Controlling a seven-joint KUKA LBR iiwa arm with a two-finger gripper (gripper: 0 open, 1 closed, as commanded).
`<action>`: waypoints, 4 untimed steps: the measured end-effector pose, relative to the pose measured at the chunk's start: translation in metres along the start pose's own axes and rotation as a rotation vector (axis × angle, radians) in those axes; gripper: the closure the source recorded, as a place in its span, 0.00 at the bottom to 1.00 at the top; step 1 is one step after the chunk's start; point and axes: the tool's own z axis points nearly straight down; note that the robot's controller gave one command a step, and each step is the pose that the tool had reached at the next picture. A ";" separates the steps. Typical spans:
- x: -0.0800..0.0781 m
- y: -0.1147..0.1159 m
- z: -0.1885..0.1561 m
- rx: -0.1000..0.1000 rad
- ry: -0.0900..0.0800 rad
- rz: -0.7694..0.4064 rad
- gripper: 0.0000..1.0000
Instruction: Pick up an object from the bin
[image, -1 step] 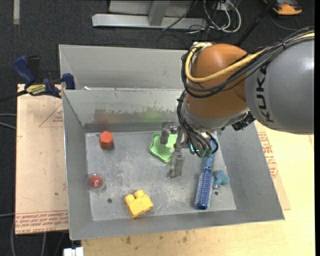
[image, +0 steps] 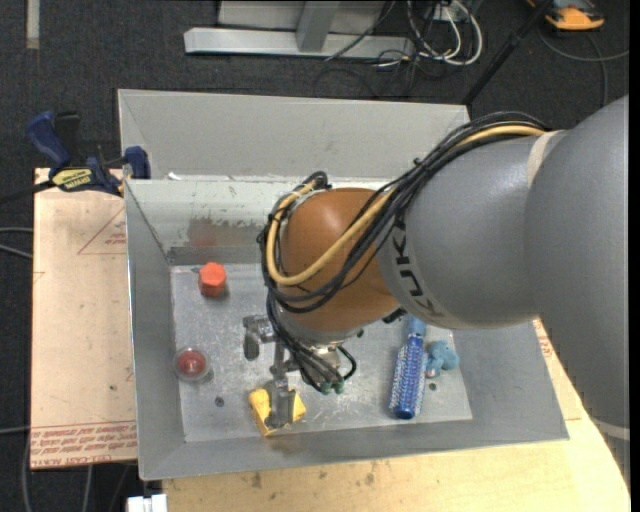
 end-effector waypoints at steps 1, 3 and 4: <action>-0.006 -0.035 0.086 0.002 0.000 -0.072 0.00; -0.013 -0.040 -0.035 0.002 -0.018 -0.078 1.00; -0.011 -0.040 -0.030 0.002 -0.010 -0.078 0.00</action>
Offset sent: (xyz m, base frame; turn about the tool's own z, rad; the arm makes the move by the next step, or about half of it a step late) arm 0.0121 -0.0333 -0.0834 -0.0757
